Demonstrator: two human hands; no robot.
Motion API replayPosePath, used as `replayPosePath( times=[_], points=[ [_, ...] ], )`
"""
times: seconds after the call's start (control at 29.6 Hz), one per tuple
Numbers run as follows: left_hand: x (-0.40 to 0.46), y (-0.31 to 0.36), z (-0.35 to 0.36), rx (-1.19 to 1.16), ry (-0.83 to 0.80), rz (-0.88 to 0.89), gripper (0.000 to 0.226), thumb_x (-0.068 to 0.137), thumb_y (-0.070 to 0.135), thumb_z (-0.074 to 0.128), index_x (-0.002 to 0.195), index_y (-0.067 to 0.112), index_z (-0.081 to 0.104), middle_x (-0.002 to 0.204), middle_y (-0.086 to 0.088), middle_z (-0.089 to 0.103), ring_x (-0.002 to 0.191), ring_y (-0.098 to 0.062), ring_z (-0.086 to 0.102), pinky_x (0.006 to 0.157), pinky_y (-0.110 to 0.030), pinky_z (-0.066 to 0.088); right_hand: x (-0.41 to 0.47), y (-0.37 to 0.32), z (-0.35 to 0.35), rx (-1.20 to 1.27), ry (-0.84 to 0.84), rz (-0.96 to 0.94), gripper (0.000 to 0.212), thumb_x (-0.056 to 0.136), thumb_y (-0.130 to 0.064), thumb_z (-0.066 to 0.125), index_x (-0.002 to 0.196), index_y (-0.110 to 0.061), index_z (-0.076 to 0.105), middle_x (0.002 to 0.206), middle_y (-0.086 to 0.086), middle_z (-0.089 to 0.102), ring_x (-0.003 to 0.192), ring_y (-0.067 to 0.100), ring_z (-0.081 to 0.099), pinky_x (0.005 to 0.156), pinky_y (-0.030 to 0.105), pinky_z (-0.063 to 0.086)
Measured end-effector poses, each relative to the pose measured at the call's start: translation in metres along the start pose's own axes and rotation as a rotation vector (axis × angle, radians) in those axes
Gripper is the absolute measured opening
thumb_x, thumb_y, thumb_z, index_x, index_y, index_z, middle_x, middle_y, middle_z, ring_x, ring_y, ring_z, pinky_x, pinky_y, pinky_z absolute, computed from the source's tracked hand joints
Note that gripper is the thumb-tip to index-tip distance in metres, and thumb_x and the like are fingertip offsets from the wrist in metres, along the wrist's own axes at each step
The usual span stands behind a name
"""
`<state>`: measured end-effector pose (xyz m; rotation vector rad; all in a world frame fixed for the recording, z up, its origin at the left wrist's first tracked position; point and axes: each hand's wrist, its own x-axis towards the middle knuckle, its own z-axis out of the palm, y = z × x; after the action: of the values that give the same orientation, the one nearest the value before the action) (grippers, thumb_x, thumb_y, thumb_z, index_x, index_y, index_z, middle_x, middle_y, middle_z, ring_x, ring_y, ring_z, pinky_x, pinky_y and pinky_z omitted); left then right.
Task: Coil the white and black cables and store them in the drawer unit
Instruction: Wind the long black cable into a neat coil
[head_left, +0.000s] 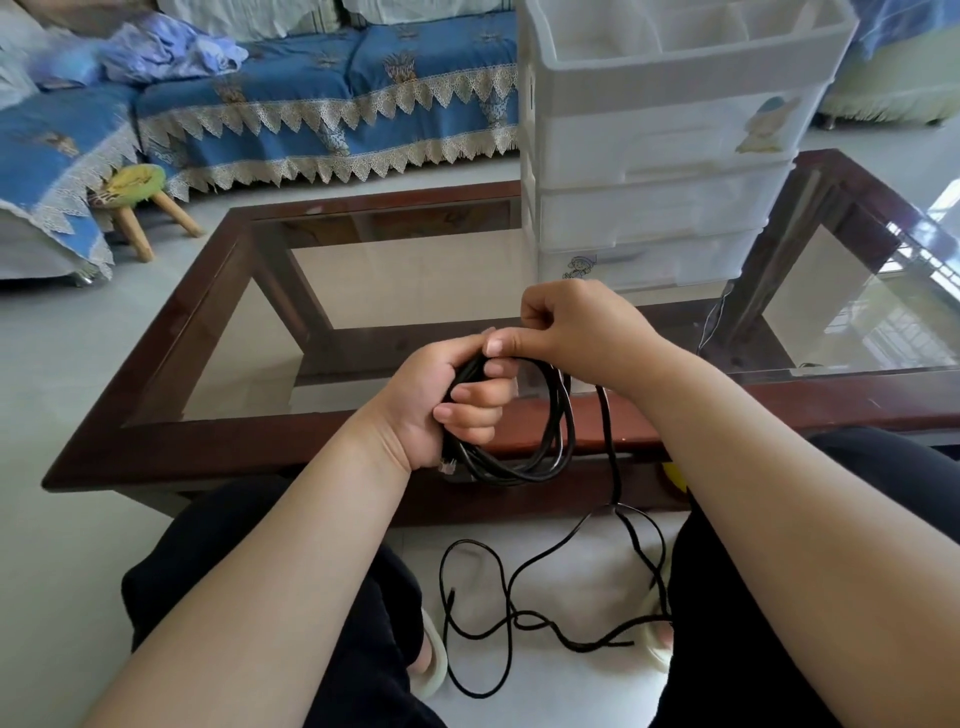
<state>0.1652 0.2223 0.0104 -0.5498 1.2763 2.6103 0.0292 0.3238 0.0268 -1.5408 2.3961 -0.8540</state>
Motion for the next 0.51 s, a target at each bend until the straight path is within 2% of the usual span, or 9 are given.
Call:
replayPosePath(
  times=[0.07, 0.14, 0.2, 0.24, 0.34, 0.41, 0.51],
  points=[
    [-0.001, 0.002, -0.001, -0.018, 0.041, 0.032, 0.044, 0.098, 0.040, 0.033, 0.062, 0.016, 0.043, 0.038, 0.009, 0.027, 0.023, -0.001, 0.023, 0.032, -0.015, 0.010, 0.000, -0.001, 0.002, 0.120, -0.045, 0.039, 0.046, 0.076, -0.066, 0.057, 0.074, -0.020, 0.052, 0.063, -0.008, 0.051, 0.057, 0.008, 0.044, 0.055, 0.027, 0.037],
    [-0.002, 0.004, -0.004, -0.045, 0.103, 0.080, 0.049, 0.099, 0.045, 0.031, 0.061, 0.016, 0.043, 0.037, 0.009, 0.027, 0.022, -0.001, 0.022, 0.032, -0.016, 0.012, -0.004, -0.005, 0.008, 0.366, -0.178, 0.143, 0.047, 0.085, -0.064, 0.046, 0.090, -0.019, 0.057, 0.078, -0.005, 0.062, 0.066, 0.009, 0.057, 0.065, 0.029, 0.048],
    [-0.004, 0.005, -0.006, -0.058, 0.172, 0.130, 0.054, 0.098, 0.054, 0.030, 0.061, 0.017, 0.043, 0.037, 0.009, 0.026, 0.023, -0.001, 0.020, 0.032, -0.016, 0.011, -0.009, -0.008, 0.019, 0.618, -0.279, 0.253, 0.050, 0.087, -0.064, 0.041, 0.092, -0.018, 0.060, 0.084, 0.002, 0.069, 0.068, 0.015, 0.066, 0.079, 0.035, 0.054],
    [-0.005, 0.005, -0.006, -0.050, 0.194, 0.154, 0.056, 0.095, 0.060, 0.030, 0.061, 0.017, 0.042, 0.037, 0.009, 0.026, 0.024, -0.002, 0.019, 0.033, -0.017, 0.010, -0.011, -0.010, 0.025, 0.686, -0.256, 0.283, 0.052, 0.085, -0.064, 0.044, 0.089, -0.015, 0.061, 0.078, 0.003, 0.070, 0.064, 0.017, 0.067, 0.080, 0.036, 0.054],
    [-0.009, 0.005, -0.003, 0.036, 0.193, 0.214, 0.057, 0.080, 0.071, 0.038, 0.062, 0.018, 0.041, 0.040, 0.009, 0.024, 0.027, -0.002, 0.017, 0.034, -0.017, 0.010, -0.014, -0.011, 0.035, 0.825, -0.091, 0.322, 0.050, 0.081, -0.060, 0.057, 0.073, -0.010, 0.058, 0.054, 0.002, 0.055, 0.050, 0.019, 0.056, 0.065, 0.035, 0.050],
    [-0.011, 0.004, -0.002, 0.106, 0.169, 0.232, 0.048, 0.078, 0.063, 0.047, 0.062, 0.018, 0.042, 0.041, 0.009, 0.026, 0.029, -0.001, 0.019, 0.034, -0.016, 0.016, -0.016, -0.011, 0.041, 0.943, -0.049, 0.366, 0.048, 0.079, -0.057, 0.062, 0.066, -0.012, 0.052, 0.048, 0.000, 0.045, 0.046, 0.017, 0.047, 0.055, 0.031, 0.045],
    [-0.012, 0.001, -0.001, 0.177, 0.151, 0.262, 0.033, 0.084, 0.045, 0.053, 0.066, 0.018, 0.047, 0.046, 0.007, 0.038, 0.031, -0.001, 0.030, 0.036, -0.015, 0.024, -0.019, -0.014, 0.046, 1.122, -0.046, 0.447, 0.046, 0.076, -0.056, 0.065, 0.068, -0.013, 0.050, 0.045, -0.004, 0.038, 0.042, 0.012, 0.038, 0.048, 0.027, 0.038]
  ],
)
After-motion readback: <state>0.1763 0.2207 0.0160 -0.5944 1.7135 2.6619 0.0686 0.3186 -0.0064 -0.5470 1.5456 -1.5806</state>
